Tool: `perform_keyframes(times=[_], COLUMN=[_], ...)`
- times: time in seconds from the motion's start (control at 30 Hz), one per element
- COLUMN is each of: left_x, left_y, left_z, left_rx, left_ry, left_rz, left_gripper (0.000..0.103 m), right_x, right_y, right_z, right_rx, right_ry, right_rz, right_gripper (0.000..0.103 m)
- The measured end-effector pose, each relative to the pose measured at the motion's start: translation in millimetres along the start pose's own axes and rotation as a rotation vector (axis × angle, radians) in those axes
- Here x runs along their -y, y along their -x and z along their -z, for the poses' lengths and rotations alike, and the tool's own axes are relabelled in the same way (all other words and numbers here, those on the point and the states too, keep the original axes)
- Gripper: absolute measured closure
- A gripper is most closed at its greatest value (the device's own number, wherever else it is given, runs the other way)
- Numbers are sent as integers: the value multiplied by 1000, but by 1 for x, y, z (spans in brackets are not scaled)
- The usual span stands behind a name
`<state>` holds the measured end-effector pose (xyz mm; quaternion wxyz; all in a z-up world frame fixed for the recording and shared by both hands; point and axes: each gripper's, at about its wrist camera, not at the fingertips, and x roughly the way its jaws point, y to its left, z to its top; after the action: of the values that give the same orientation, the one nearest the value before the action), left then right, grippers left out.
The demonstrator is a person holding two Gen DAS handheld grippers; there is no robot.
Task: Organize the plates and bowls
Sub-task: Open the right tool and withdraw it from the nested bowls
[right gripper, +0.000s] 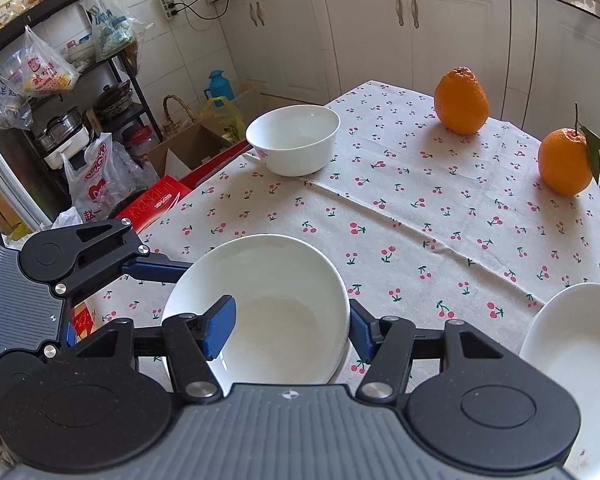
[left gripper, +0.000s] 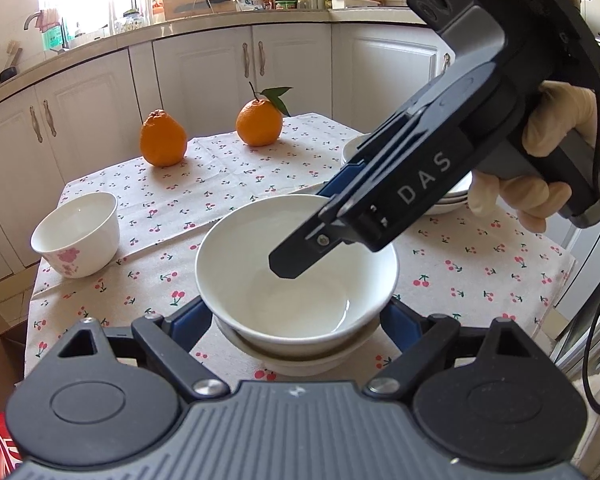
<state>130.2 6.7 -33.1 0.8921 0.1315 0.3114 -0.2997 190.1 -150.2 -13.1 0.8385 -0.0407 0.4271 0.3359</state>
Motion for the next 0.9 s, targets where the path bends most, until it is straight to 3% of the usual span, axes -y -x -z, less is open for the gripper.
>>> perform_keyframes(times=[0.07,0.17,0.4,0.7,0.9], left_x=[0,2,1,-17,-48], left_y=[-1,0,9,32,47], left_z=[1,1,7,19,21], left_rx=[-8,4,6,20,55], left_ry=[2,-19,-18,-8,9], left_rz=[7,-8,-2,-39,-104], left_gripper=[11,10,10,10,6], right_x=[-2,-5,-18,-31,-36], right_y=[1,4,9,9,0], right_z=[0,-1,0,-3,-13], right_rx=[6,34,67,131,124], right_ry=[9,28,74,83,103], right_rz=[10,15,57,88,103], right_gripper=[35,20,4,0,0])
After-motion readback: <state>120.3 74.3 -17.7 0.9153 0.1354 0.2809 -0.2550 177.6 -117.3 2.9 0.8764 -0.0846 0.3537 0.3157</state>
